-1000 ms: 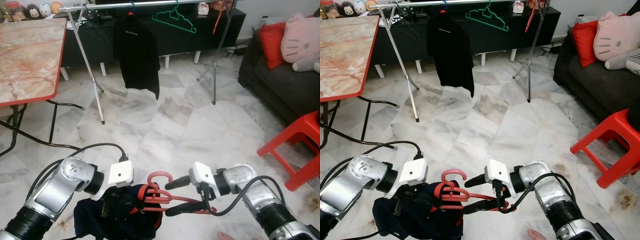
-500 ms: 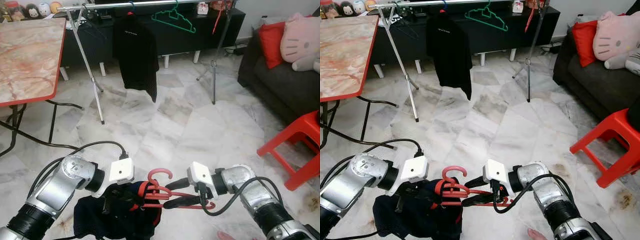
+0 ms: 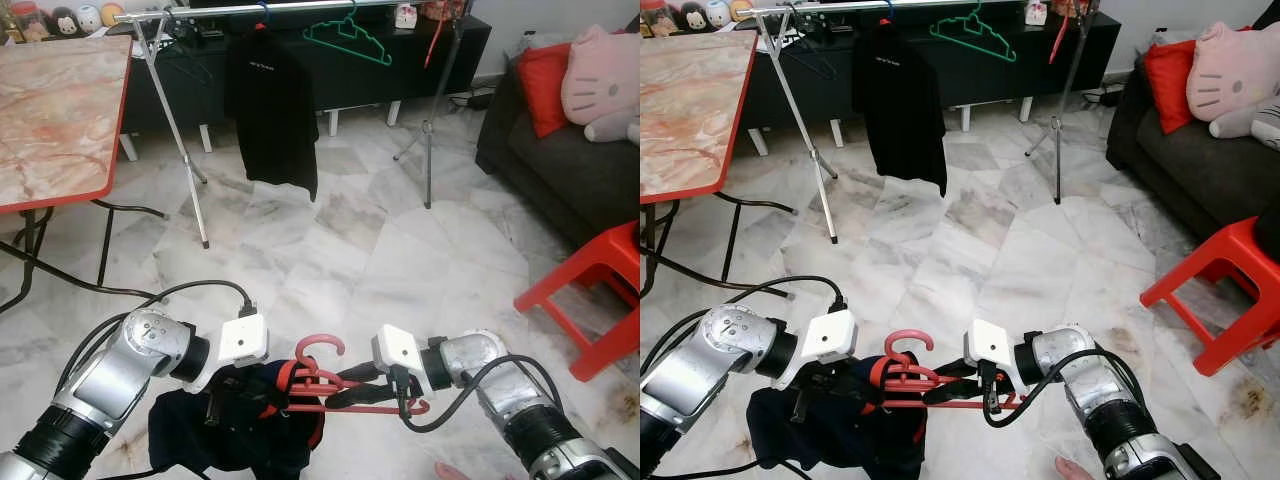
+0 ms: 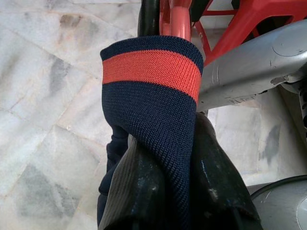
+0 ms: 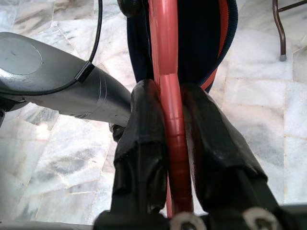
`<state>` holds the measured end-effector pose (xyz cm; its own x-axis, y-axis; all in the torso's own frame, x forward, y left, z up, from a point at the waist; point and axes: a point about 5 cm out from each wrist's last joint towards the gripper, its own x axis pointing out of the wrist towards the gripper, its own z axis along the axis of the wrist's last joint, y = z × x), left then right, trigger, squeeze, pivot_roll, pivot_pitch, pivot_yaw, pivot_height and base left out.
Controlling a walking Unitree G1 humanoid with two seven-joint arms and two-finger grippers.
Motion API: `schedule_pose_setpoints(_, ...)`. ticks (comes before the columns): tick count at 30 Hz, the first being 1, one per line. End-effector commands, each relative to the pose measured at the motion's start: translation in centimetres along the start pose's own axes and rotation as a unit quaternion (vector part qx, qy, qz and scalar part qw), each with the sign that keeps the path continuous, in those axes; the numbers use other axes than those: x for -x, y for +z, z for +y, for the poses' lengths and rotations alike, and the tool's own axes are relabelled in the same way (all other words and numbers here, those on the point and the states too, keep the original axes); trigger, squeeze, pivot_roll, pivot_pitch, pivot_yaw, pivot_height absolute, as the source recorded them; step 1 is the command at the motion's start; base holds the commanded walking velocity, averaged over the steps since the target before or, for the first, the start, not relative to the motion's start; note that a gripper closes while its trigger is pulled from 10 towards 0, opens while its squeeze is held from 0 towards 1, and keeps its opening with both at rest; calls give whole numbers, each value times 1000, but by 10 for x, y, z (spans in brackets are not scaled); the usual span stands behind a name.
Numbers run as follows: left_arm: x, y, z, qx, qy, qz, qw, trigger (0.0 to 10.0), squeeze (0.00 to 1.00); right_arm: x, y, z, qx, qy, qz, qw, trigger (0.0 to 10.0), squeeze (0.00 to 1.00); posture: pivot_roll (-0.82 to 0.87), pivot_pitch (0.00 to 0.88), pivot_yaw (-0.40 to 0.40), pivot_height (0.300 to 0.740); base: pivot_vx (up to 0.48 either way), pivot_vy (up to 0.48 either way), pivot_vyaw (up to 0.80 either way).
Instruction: Hang hanger
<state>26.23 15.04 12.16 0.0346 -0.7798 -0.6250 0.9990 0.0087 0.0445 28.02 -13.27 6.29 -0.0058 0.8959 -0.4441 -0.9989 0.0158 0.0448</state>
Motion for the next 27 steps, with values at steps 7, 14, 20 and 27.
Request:
schedule_pose_setpoints(7, 1, 7, 3, -23, 2, -2, 1000, 10000, 0, 0, 0, -3, 9, -12, 3, 1000, 0, 0, 0, 94, -41, 740, 0, 0, 0)
schedule_pose_setpoints(14, 4, 7, 6, -27, 10, 0, 1000, 10000, 0, -4, -2, -2, 7, -15, 7, 1000, 0, 0, 3, 90, -41, 740, 0, 0, 0)
schedule_pose_setpoints(20, 6, 8, 8, -33, 17, 1, 999, 10000, 0, -6, -2, -3, 10, -21, 8, 1000, 0, 0, 5, 83, -40, 740, 0, 0, 0)
schedule_pose_setpoints(27, 5, 13, 13, -42, 26, -11, 999, 10000, 973, -6, -5, -7, 19, -51, 21, 998, 0, 0, 6, 70, -38, 740, 0, 0, 0)
